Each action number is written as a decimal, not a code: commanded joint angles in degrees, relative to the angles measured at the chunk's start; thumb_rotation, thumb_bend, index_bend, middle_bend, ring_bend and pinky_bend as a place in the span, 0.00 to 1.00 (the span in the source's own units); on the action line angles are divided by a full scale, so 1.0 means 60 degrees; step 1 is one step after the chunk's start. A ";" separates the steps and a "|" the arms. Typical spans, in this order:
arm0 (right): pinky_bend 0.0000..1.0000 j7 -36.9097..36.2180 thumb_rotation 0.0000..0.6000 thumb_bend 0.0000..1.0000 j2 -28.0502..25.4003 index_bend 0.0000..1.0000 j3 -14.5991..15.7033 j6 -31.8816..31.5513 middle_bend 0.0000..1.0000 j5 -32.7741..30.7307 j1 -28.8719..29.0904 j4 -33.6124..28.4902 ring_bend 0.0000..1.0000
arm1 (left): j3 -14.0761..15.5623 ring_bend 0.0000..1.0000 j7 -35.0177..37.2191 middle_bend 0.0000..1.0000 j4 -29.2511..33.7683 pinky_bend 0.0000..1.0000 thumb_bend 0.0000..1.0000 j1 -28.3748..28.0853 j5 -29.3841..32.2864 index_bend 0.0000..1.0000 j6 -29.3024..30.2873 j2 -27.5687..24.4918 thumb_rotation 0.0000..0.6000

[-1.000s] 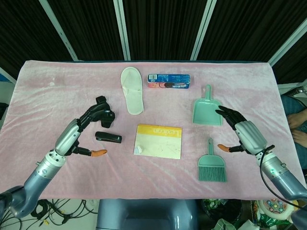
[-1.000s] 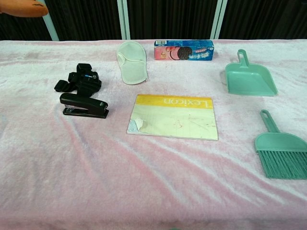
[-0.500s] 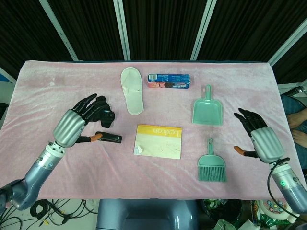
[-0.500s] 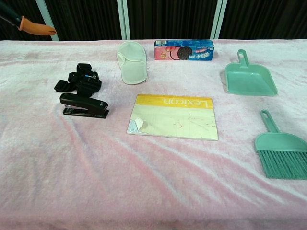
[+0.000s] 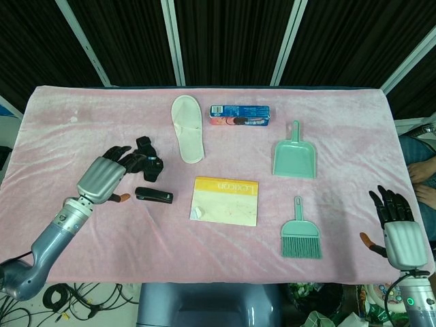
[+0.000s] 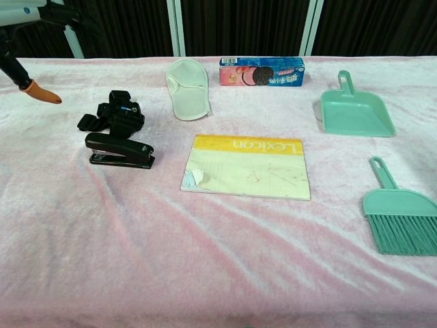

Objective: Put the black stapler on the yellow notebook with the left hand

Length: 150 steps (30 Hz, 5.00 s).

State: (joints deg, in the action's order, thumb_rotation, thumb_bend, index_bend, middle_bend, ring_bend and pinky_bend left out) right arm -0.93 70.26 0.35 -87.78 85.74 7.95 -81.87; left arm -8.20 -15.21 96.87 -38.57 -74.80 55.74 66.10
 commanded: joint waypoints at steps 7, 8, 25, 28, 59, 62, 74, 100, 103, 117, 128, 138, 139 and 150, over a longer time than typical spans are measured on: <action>0.07 -0.0142 1.00 0.12 0.0307 0.01 -0.0056 0.0007 0.00 0.0038 -0.0165 0.0451 0.00 | 0.0225 0.12 -0.0507 0.28 -0.0864 0.15 0.07 -0.0484 0.1151 0.22 -0.1167 0.0451 1.00; 0.07 -0.0139 1.00 0.12 0.0317 0.01 -0.0072 0.0018 0.00 0.0041 -0.0171 0.0470 0.00 | 0.0237 0.12 -0.0434 0.28 -0.1044 0.15 0.07 -0.0514 0.1127 0.23 -0.1208 0.0585 1.00; 0.07 -0.0225 1.00 0.12 0.0388 0.02 -0.0208 0.0180 0.00 0.0166 -0.0213 0.0524 0.00 | 0.0501 0.17 0.0972 0.38 -0.3229 0.21 0.09 -0.0907 0.0009 0.36 -0.1595 0.2340 1.00; 0.07 -0.0237 1.00 0.12 0.0391 0.02 -0.0224 0.0229 0.00 0.0173 -0.0215 0.0526 0.00 | 0.0519 0.20 0.0964 0.41 -0.3429 0.22 0.10 -0.0952 -0.0040 0.38 -0.1589 0.2554 1.00; 0.07 -0.0468 1.00 0.12 0.0318 0.01 -0.0441 0.0429 0.00 0.0073 -0.0319 0.0569 0.00 | 0.0323 0.27 0.0041 0.52 -0.3252 0.31 0.40 -0.1255 -0.0407 0.51 -0.0761 0.3090 1.00; 0.07 -0.0462 1.00 0.12 0.0294 0.01 -0.0473 0.0419 0.00 0.0041 -0.0342 0.0536 0.00 | 0.0042 0.27 -0.0771 0.52 -0.2570 0.32 0.39 -0.1356 0.0047 0.51 -0.0672 0.3070 1.00; 0.07 -0.0306 1.00 0.12 0.0343 0.02 -0.0502 0.0510 0.00 0.0037 -0.0334 0.0614 0.00 | -0.1009 0.28 -0.4121 0.51 -0.1935 0.33 0.39 -0.2573 0.3112 0.52 -0.0750 0.4562 1.00; 0.07 -0.0356 1.00 0.12 0.0359 0.02 -0.0537 0.0559 0.00 0.0101 -0.0345 0.0696 0.00 | -0.1474 0.24 -0.5408 0.47 -0.4396 0.34 0.35 -0.4523 0.5568 0.45 -0.0493 0.7405 1.00; 0.07 -0.0287 1.00 0.12 0.0398 0.02 -0.0502 0.0644 0.00 0.0131 -0.0315 0.0702 0.00 | -0.1527 0.24 -0.5084 0.47 -0.4471 0.34 0.35 -0.4539 0.5305 0.45 -0.0403 0.7547 1.00; 0.07 -0.0171 1.00 0.12 0.0500 0.01 -0.0442 0.0796 0.00 0.0198 -0.0262 0.0695 0.00 | -0.1504 0.17 -0.5096 0.31 -0.4604 0.31 0.16 -0.4687 0.5317 0.27 -0.0421 0.7713 1.00; 0.07 -0.0191 1.00 0.12 0.0480 0.01 -0.0476 0.0761 0.00 0.0185 -0.0277 0.0689 0.00 | -0.1665 0.04 -0.5280 0.17 -0.4194 0.21 0.07 -0.4671 0.5814 0.18 -0.0245 0.7502 1.00; 0.07 -0.0212 1.00 0.12 0.0437 0.01 -0.0562 0.0734 0.00 0.0060 -0.0307 0.0718 0.00 | -0.1570 0.02 -0.4300 0.17 -0.2387 0.12 0.07 -0.4032 0.4143 0.18 -0.0032 0.5414 1.00; 0.07 -0.0204 1.00 0.12 0.0436 0.01 -0.0568 0.0729 0.00 0.0050 -0.0312 0.0714 0.00 | -0.1501 0.01 -0.4230 0.16 -0.2262 0.11 0.07 -0.3946 0.3945 0.18 -0.0048 0.5107 1.00; 0.07 -0.0072 1.00 0.12 0.0305 0.01 -0.0711 0.0831 0.00 -0.0309 -0.0370 0.0771 0.00 | -0.0305 0.00 -0.2468 0.15 -0.0186 0.05 0.07 -0.1636 0.1562 0.18 0.1328 0.1220 1.00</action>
State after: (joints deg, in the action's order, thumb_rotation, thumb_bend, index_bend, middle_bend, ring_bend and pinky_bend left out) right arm -1.53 72.31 -3.84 -83.01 84.16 5.79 -77.27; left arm -13.08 -32.82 91.83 -53.13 -61.69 60.10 78.91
